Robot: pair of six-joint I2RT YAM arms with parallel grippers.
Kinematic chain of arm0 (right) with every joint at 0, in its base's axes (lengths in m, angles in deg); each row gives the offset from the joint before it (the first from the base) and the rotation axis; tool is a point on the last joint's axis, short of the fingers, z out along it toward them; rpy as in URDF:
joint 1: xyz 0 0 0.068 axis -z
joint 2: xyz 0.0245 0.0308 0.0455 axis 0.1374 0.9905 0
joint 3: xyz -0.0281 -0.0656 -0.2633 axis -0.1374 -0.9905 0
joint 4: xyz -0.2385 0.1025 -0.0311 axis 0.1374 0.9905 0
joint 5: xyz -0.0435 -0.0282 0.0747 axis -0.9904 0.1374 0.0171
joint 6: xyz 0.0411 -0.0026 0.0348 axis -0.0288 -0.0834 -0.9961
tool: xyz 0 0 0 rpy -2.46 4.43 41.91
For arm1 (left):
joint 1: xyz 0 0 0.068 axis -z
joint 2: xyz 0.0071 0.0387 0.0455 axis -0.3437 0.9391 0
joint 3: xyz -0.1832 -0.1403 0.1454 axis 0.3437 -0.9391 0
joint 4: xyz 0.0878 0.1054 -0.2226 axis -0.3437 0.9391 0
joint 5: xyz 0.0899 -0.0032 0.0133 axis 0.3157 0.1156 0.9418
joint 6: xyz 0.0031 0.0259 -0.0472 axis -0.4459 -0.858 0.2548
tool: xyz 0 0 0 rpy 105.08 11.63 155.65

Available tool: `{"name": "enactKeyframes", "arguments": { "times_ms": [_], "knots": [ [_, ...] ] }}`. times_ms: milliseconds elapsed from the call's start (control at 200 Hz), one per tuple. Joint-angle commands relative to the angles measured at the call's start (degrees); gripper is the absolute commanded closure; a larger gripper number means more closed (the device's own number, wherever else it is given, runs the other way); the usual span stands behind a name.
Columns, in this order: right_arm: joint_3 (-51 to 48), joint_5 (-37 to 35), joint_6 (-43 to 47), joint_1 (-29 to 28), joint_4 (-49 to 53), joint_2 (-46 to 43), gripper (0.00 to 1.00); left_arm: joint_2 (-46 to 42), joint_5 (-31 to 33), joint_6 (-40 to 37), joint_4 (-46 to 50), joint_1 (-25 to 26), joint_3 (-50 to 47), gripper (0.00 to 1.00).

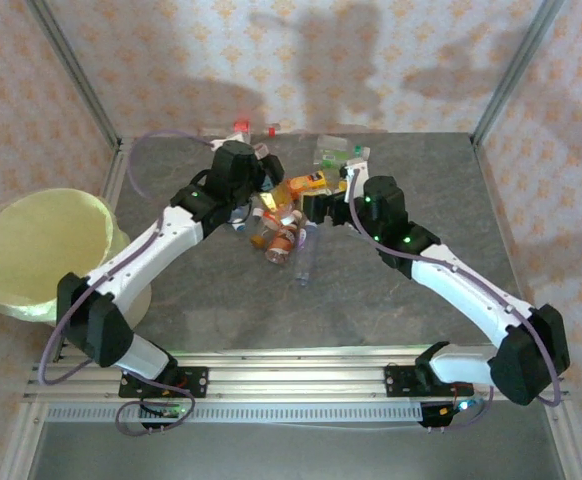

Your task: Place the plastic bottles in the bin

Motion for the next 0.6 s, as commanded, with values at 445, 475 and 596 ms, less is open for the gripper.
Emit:
{"name": "enactKeyframes", "arguments": {
  "times_ms": [445,475,596],
  "knots": [
    [6.3,-26.4,-5.1,0.0,9.3,1.5,0.0,-21.9,18.9,-11.8,13.8,-6.3,4.9,0.42],
    [6.1,-26.4,-5.4,0.0,9.1,1.5,0.0,-22.7,20.9,-12.9,15.0,-6.5,5.8,0.42],
    [6.0,-26.1,-6.1,0.0,8.5,1.8,0.0,-24.0,30.7,-17.3,21.2,-7.3,10.5,0.42]
  ]
}}
